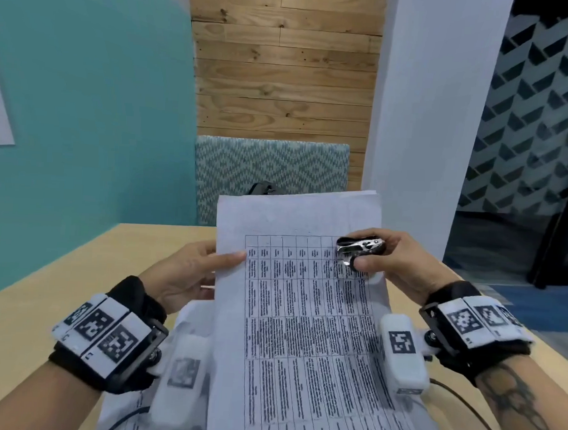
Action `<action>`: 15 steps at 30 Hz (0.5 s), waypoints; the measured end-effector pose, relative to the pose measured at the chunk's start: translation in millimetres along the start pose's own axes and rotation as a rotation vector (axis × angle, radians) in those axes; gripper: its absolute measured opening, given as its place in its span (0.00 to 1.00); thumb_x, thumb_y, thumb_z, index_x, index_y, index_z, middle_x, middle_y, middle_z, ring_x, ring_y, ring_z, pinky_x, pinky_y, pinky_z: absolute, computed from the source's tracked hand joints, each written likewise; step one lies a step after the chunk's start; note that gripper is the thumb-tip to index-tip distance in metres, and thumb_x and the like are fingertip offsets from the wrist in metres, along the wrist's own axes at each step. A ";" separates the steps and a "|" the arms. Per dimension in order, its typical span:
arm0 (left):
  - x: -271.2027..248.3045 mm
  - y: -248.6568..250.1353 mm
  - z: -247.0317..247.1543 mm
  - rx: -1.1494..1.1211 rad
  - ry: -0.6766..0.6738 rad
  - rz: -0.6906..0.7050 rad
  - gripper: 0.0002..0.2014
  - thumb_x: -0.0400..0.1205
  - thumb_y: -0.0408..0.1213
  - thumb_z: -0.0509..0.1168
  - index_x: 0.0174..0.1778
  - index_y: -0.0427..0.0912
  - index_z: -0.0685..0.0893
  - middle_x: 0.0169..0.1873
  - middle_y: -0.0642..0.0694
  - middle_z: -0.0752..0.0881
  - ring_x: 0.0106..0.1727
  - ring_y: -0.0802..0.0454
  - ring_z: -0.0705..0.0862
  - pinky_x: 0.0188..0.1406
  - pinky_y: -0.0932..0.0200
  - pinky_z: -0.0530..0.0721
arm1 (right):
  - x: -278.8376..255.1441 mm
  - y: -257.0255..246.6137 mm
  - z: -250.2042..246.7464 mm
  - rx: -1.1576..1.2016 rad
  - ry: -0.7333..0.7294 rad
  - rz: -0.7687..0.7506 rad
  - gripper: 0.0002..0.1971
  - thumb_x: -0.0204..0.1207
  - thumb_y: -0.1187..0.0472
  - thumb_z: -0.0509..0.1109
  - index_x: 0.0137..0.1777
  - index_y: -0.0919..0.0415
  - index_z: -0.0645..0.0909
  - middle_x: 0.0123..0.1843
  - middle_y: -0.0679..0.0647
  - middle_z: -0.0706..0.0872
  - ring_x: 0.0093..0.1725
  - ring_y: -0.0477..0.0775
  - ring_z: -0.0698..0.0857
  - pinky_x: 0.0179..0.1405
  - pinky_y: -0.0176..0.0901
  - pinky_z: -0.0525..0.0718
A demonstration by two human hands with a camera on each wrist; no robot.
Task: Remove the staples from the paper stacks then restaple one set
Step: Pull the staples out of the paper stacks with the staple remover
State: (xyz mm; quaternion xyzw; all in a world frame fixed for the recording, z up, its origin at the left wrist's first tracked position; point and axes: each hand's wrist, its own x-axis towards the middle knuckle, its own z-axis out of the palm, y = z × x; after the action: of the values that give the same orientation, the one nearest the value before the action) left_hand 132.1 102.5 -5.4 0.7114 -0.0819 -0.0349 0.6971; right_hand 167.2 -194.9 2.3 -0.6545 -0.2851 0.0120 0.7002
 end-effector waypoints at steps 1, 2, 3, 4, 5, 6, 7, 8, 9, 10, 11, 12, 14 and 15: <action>0.0 -2.0 1.5 0.001 -0.013 -0.008 0.44 0.41 0.54 0.85 0.54 0.42 0.85 0.49 0.44 0.91 0.42 0.52 0.90 0.36 0.60 0.88 | -0.1 -1.1 0.0 -0.007 0.014 -0.011 0.34 0.29 0.53 0.91 0.42 0.60 0.90 0.40 0.57 0.91 0.39 0.50 0.89 0.38 0.34 0.84; 0.1 -3.9 3.6 -0.009 -0.003 0.000 0.35 0.51 0.51 0.84 0.53 0.42 0.86 0.49 0.43 0.90 0.43 0.52 0.89 0.37 0.60 0.88 | -0.2 -1.9 0.9 -0.014 0.026 -0.024 0.34 0.29 0.52 0.91 0.41 0.60 0.90 0.40 0.57 0.91 0.40 0.50 0.89 0.39 0.34 0.84; -1.0 -5.1 6.7 -0.016 0.018 0.009 0.29 0.59 0.47 0.81 0.54 0.41 0.85 0.50 0.42 0.90 0.44 0.50 0.89 0.39 0.60 0.87 | 0.0 -2.2 1.7 -0.018 0.036 -0.036 0.34 0.29 0.52 0.91 0.42 0.60 0.90 0.40 0.57 0.91 0.40 0.49 0.89 0.39 0.33 0.85; -1.1 -7.1 9.6 -0.018 0.030 0.016 0.27 0.62 0.46 0.79 0.55 0.40 0.85 0.50 0.42 0.90 0.46 0.49 0.88 0.39 0.60 0.87 | 0.4 -2.6 2.5 -0.023 0.046 -0.047 0.35 0.29 0.51 0.91 0.42 0.60 0.90 0.40 0.57 0.91 0.40 0.49 0.89 0.39 0.33 0.85; -0.6 -10.8 11.5 -0.023 0.034 0.029 0.28 0.61 0.47 0.80 0.55 0.39 0.85 0.50 0.42 0.90 0.46 0.49 0.89 0.38 0.60 0.87 | 0.8 -2.7 3.1 -0.026 0.054 -0.053 0.35 0.29 0.51 0.91 0.42 0.59 0.90 0.40 0.57 0.91 0.40 0.49 0.89 0.39 0.33 0.85; -1.6 -12.9 14.8 -0.031 0.043 0.039 0.26 0.62 0.45 0.79 0.54 0.38 0.85 0.48 0.43 0.91 0.44 0.49 0.89 0.37 0.60 0.88 | 1.0 -3.3 3.7 -0.027 0.061 -0.059 0.34 0.30 0.50 0.90 0.42 0.59 0.90 0.41 0.57 0.91 0.41 0.50 0.89 0.40 0.34 0.85; -3.2 -12.8 18.0 -0.032 0.073 0.059 0.20 0.67 0.40 0.76 0.53 0.37 0.85 0.46 0.43 0.91 0.42 0.49 0.89 0.36 0.60 0.88 | 1.1 -3.9 3.9 -0.030 0.069 -0.065 0.34 0.30 0.49 0.90 0.41 0.58 0.90 0.43 0.58 0.90 0.42 0.50 0.89 0.41 0.34 0.85; -5.8 -10.9 19.7 -0.025 0.122 0.084 0.13 0.73 0.34 0.72 0.52 0.35 0.85 0.44 0.43 0.91 0.40 0.49 0.89 0.35 0.61 0.88 | 1.1 -4.6 4.3 -0.040 0.083 -0.074 0.34 0.30 0.48 0.90 0.41 0.57 0.90 0.45 0.59 0.89 0.43 0.49 0.89 0.42 0.33 0.84; -6.7 -8.5 18.6 -0.018 0.174 0.120 0.10 0.75 0.29 0.68 0.52 0.33 0.84 0.43 0.43 0.91 0.39 0.50 0.89 0.34 0.61 0.88 | 1.1 -5.6 4.6 -0.058 0.102 -0.087 0.34 0.30 0.46 0.90 0.40 0.55 0.90 0.47 0.58 0.88 0.44 0.48 0.88 0.43 0.32 0.84; -8.8 -2.3 15.8 -0.009 0.215 0.155 0.09 0.77 0.27 0.66 0.52 0.32 0.84 0.42 0.44 0.91 0.37 0.52 0.90 0.33 0.62 0.87 | 0.8 -7.3 4.9 -0.072 0.123 -0.102 0.34 0.29 0.43 0.89 0.40 0.54 0.89 0.47 0.56 0.87 0.44 0.46 0.87 0.43 0.31 0.83; -10.9 5.9 8.8 0.010 0.244 0.189 0.08 0.77 0.26 0.65 0.51 0.32 0.84 0.40 0.46 0.91 0.37 0.54 0.90 0.33 0.64 0.87 | 0.7 -8.9 4.4 -0.077 0.139 -0.113 0.35 0.28 0.41 0.88 0.40 0.54 0.89 0.44 0.52 0.88 0.43 0.44 0.87 0.42 0.29 0.82; -14.8 16.5 -0.3 0.024 0.264 0.210 0.07 0.77 0.25 0.65 0.50 0.32 0.83 0.37 0.48 0.91 0.36 0.56 0.90 0.33 0.65 0.86 | 0.7 -10.7 3.7 -0.082 0.147 -0.113 0.37 0.27 0.39 0.87 0.41 0.54 0.88 0.41 0.49 0.89 0.42 0.43 0.87 0.41 0.28 0.82; -20.6 36.9 -26.6 0.061 0.313 0.202 0.06 0.78 0.25 0.64 0.49 0.33 0.83 0.33 0.49 0.91 0.34 0.57 0.90 0.30 0.65 0.86 | 0.2 -14.2 3.0 -0.134 0.130 -0.066 0.41 0.27 0.36 0.86 0.44 0.53 0.86 0.39 0.47 0.90 0.42 0.43 0.87 0.41 0.31 0.82; -25.1 47.6 -40.1 0.083 0.336 0.170 0.05 0.78 0.25 0.64 0.48 0.33 0.82 0.30 0.48 0.91 0.31 0.56 0.89 0.27 0.65 0.85 | 0.1 -15.5 4.2 -0.171 0.103 -0.031 0.42 0.26 0.35 0.86 0.45 0.53 0.86 0.40 0.47 0.90 0.43 0.44 0.88 0.42 0.34 0.82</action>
State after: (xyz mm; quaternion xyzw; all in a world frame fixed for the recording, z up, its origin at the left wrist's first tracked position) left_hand 110.7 145.5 41.5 0.7258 -0.0256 0.1469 0.6716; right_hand 160.1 -193.3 16.6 -0.7073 -0.2588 -0.0568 0.6554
